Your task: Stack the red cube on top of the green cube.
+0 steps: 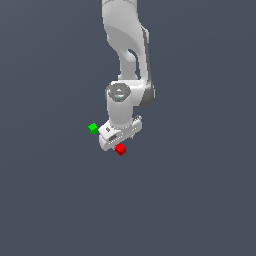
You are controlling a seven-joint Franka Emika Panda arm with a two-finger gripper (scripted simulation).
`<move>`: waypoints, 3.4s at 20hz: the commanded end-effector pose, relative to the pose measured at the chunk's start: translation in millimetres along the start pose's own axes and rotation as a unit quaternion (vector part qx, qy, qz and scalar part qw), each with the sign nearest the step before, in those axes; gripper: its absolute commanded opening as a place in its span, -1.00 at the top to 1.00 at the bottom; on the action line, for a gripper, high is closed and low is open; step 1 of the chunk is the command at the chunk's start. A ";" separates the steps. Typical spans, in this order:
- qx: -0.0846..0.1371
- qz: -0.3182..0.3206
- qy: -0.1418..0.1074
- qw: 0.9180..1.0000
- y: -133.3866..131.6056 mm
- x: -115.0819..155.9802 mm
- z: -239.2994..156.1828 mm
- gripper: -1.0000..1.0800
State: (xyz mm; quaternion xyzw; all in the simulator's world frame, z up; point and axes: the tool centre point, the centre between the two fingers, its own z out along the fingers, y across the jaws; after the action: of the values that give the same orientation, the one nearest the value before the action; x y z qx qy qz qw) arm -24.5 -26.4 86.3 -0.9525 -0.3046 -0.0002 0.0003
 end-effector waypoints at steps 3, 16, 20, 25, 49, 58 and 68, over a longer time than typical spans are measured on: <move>0.000 -0.031 0.000 1.000 5.4 -3.8 9.7 -0.92; 0.000 -0.051 0.000 0.999 9.8 -6.0 16.8 -0.92; 0.000 -0.051 0.000 0.999 9.7 -6.2 24.7 -0.92; 0.000 -0.051 0.000 0.999 9.1 -6.6 48.1 -0.92; 0.000 -0.051 0.000 0.999 9.9 -6.4 58.7 1.00; 0.000 -0.051 0.000 0.999 8.8 -7.1 7.3 1.00; 0.000 -0.052 0.000 0.999 8.9 -6.3 -33.3 1.00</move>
State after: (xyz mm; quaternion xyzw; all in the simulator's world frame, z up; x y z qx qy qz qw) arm -24.3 -37.4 116.7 -0.9355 -0.3533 -0.0004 -0.0003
